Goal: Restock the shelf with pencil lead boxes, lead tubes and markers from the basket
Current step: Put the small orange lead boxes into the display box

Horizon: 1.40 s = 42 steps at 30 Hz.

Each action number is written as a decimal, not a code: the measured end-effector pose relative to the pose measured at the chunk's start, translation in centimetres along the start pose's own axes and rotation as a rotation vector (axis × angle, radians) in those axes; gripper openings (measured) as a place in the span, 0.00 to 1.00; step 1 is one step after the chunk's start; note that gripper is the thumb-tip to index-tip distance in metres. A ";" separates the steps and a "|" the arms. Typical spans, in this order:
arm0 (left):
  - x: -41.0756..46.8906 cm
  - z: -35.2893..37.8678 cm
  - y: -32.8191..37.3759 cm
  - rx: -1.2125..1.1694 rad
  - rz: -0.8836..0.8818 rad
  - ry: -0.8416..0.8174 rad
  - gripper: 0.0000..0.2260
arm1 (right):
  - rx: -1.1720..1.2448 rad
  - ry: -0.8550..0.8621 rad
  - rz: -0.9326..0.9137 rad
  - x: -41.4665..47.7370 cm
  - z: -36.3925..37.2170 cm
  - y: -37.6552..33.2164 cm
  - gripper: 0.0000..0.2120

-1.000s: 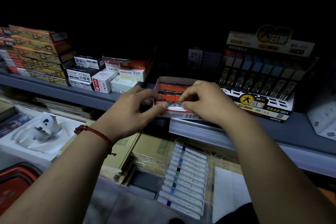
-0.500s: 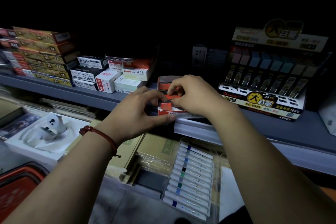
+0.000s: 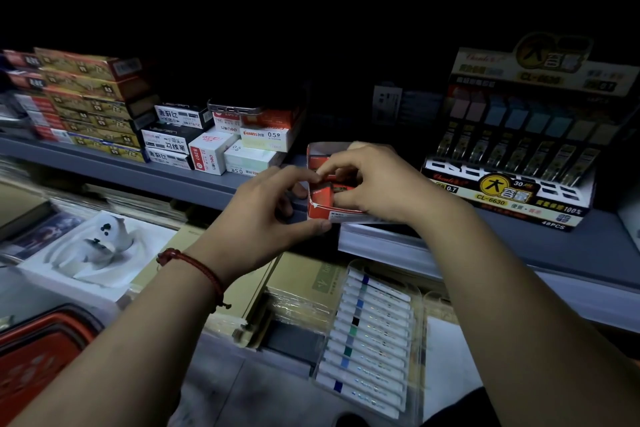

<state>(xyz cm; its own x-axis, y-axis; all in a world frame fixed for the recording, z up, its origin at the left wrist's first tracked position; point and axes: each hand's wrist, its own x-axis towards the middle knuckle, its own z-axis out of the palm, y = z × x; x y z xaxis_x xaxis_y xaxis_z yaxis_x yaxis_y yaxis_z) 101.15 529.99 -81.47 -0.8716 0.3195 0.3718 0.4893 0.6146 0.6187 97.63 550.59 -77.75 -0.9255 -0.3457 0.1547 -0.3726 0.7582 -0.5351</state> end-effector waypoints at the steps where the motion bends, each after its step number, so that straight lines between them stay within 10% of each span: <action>1: 0.0 0.0 0.0 0.000 0.000 0.000 0.24 | 0.031 -0.011 -0.005 -0.2 -0.2 0.0 0.16; 14: -0.2 0.4 0.7 -0.172 -0.179 0.073 0.36 | 0.376 -0.033 0.033 -1.3 -1.4 -1.0 0.07; 21: -0.7 0.2 1.1 -0.291 -0.222 0.106 0.23 | 0.480 0.100 0.197 -1.7 -0.9 -0.9 0.04; 42: -0.7 0.5 1.1 -0.326 -0.244 0.105 0.23 | 0.238 0.009 0.203 -1.1 -0.5 -2.0 0.01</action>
<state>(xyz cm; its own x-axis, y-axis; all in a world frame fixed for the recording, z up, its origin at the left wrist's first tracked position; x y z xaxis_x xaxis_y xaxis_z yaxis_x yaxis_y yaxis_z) 102.27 530.80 -81.43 -0.9636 0.1072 0.2450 0.2674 0.3978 0.8776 99.36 549.68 -76.45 -0.9803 -0.1948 0.0310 -0.1545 0.6601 -0.7351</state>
